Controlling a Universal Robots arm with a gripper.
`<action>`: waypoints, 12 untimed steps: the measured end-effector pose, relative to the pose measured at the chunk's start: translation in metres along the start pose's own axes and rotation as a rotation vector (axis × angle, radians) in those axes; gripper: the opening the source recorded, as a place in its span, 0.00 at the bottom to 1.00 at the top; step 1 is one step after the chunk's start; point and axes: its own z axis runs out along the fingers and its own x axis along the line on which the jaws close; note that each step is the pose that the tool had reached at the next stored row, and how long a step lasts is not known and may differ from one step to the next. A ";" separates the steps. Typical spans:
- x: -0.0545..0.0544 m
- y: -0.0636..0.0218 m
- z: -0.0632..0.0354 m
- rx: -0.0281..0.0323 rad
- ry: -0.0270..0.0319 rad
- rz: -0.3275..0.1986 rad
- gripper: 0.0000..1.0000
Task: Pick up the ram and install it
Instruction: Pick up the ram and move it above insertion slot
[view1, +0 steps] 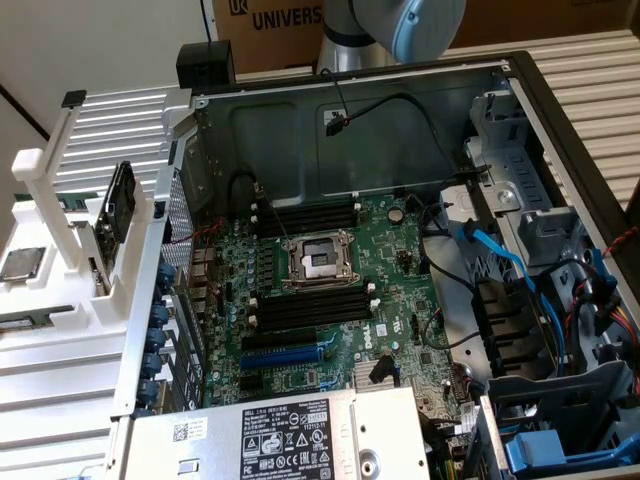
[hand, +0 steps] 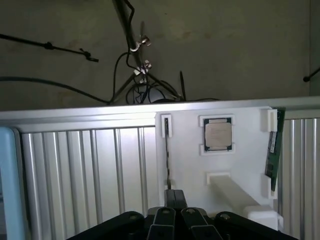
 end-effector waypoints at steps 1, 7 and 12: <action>0.002 -0.0005 0.0012 -0.0019 -0.0017 0.000 0.11; 0.008 -0.0056 0.0104 -0.0059 -0.0118 0.001 0.11; 0.014 -0.0135 0.0212 -0.0080 -0.0150 0.001 0.11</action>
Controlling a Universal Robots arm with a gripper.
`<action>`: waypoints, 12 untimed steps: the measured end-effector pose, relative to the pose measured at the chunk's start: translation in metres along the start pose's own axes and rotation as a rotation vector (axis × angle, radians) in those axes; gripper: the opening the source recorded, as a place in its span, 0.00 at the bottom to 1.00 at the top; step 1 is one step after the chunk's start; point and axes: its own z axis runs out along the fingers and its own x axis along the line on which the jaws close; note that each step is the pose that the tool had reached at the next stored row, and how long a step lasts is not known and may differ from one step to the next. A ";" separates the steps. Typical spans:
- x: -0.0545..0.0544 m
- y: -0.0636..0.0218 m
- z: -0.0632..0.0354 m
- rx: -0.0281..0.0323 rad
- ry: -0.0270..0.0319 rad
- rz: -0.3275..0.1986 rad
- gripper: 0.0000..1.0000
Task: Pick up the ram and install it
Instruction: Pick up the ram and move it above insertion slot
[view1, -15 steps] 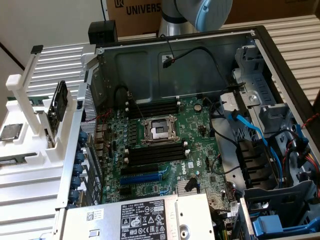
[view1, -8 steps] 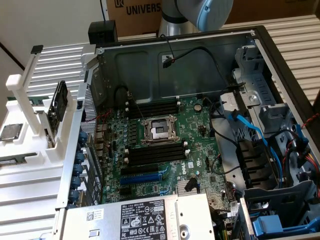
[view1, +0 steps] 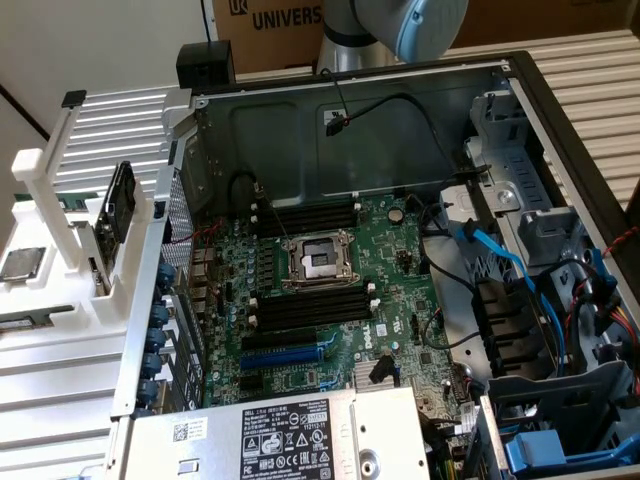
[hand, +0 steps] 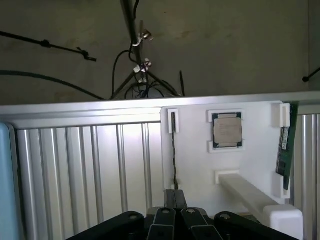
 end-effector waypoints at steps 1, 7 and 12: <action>0.001 -0.0014 0.0015 -0.0015 -0.0001 0.000 0.11; 0.004 -0.0186 0.0125 -0.0194 0.0003 0.001 0.11; 0.001 -0.0378 0.0245 -0.0201 0.0004 0.003 0.11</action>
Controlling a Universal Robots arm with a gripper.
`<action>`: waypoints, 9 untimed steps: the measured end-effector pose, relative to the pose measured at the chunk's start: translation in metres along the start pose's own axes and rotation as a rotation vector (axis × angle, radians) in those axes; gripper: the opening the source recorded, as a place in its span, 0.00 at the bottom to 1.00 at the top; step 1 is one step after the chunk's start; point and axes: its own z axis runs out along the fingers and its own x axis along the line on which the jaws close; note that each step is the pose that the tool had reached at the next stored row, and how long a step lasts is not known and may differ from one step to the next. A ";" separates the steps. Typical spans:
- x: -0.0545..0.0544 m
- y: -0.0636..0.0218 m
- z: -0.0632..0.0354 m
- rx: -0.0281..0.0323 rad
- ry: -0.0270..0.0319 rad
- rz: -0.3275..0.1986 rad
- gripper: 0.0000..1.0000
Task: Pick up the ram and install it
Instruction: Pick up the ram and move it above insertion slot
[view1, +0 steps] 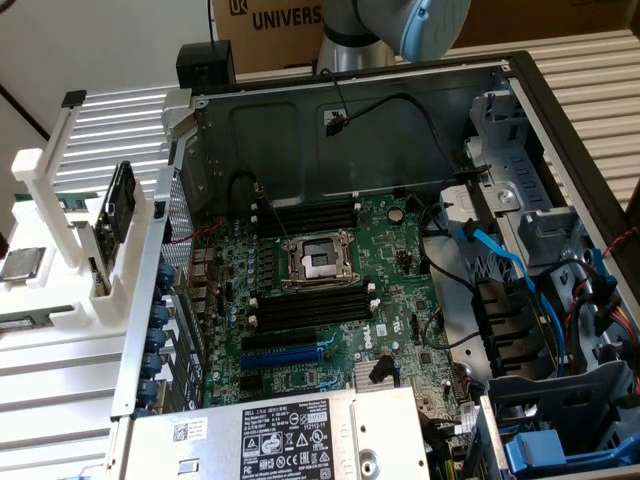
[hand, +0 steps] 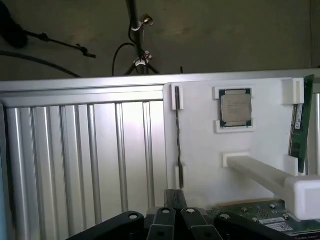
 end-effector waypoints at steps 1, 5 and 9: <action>-0.002 -0.0006 0.0019 -0.0002 -0.0001 0.000 0.11; -0.012 -0.0001 0.0098 -0.0004 -0.0001 0.000 0.11; -0.015 0.0053 0.0173 -0.0005 0.0000 0.001 0.11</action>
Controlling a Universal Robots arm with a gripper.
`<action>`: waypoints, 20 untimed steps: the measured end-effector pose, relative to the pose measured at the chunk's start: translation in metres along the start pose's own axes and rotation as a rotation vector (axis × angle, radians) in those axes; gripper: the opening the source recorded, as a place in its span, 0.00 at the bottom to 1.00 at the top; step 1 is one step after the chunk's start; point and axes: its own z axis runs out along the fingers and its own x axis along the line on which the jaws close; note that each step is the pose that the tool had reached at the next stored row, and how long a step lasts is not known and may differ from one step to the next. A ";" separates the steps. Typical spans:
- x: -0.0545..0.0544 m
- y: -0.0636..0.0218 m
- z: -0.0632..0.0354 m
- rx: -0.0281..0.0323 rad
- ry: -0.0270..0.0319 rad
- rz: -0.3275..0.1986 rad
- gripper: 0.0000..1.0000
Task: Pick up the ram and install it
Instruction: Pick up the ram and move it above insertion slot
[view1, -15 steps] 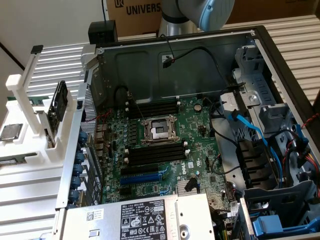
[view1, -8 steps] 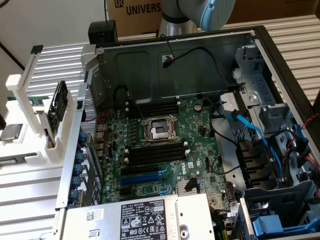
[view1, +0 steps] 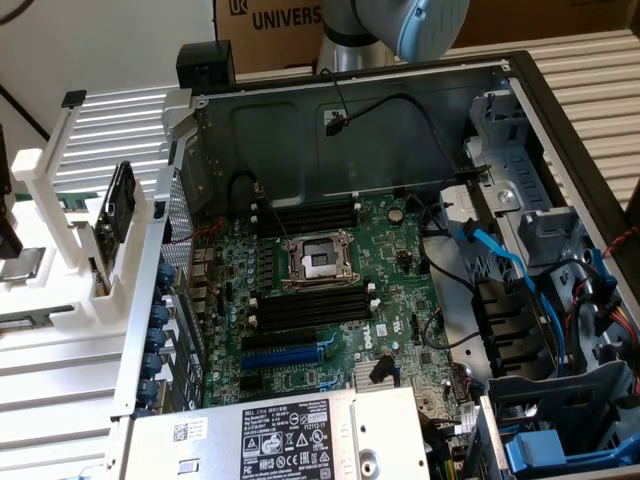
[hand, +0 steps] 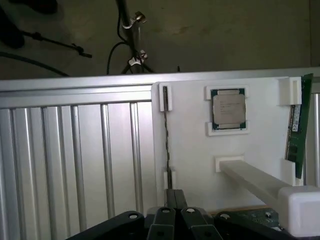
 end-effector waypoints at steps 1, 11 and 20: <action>-0.001 0.0003 0.0017 -0.0002 0.0001 0.000 0.11; -0.007 0.0011 0.0239 -0.0049 0.0004 0.004 0.11; -0.006 0.0079 0.0438 -0.0049 0.0004 0.005 0.11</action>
